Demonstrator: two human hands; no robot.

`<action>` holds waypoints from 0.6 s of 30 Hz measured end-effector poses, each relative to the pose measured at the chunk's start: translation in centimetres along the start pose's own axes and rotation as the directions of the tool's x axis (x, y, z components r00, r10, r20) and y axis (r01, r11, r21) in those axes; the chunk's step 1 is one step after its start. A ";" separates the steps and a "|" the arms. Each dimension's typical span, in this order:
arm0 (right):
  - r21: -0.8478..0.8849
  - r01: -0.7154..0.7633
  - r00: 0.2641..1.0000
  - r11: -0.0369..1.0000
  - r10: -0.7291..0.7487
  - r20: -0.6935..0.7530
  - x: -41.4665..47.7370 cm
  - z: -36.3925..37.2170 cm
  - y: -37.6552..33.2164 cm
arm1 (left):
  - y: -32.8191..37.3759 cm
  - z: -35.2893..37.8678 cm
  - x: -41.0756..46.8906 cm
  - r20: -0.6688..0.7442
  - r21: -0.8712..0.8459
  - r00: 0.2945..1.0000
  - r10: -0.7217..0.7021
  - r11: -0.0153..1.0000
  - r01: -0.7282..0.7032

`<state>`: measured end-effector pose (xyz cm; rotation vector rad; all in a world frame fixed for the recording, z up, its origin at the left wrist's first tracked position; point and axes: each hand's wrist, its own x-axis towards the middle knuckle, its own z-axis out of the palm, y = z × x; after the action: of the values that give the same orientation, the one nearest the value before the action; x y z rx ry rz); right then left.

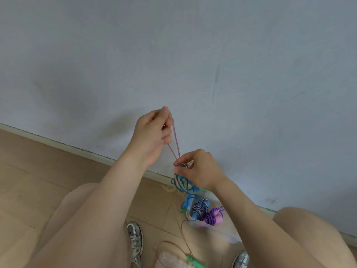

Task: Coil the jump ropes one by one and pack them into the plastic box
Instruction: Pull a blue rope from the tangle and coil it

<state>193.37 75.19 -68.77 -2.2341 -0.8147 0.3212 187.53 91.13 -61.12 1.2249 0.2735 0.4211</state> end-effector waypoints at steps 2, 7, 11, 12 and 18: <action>-0.045 0.001 1.000 0.999 -0.002 -0.022 0.1 0.3 0.2 | 0.1 -0.3 0.5 -0.012 -0.300 0.986 -0.163 0.942 0.152; -0.068 -0.013 0.998 0.998 0.009 -0.068 0.3 0.4 0.7 | -1.5 -0.7 0.8 0.015 0.133 0.998 -0.062 0.989 0.059; 0.065 0.044 0.966 0.997 -0.026 -0.257 0.1 -0.2 0.1 | -2.8 0.3 0.5 -0.028 0.388 0.999 -0.020 0.921 0.029; 0.103 0.048 0.958 0.993 -0.017 -0.286 0.1 -0.4 -0.1 | -2.8 0.6 0.4 -0.050 0.400 0.999 -0.018 0.916 0.037; 0.318 0.075 0.924 0.945 0.054 -0.379 0.0 -1.9 -0.8 | -2.0 0.9 -0.7 0.092 0.517 0.993 -0.080 0.856 0.021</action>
<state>193.81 74.59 -66.84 -1.8915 -0.5169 0.0039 187.60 89.45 -62.77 1.7599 0.3355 0.2347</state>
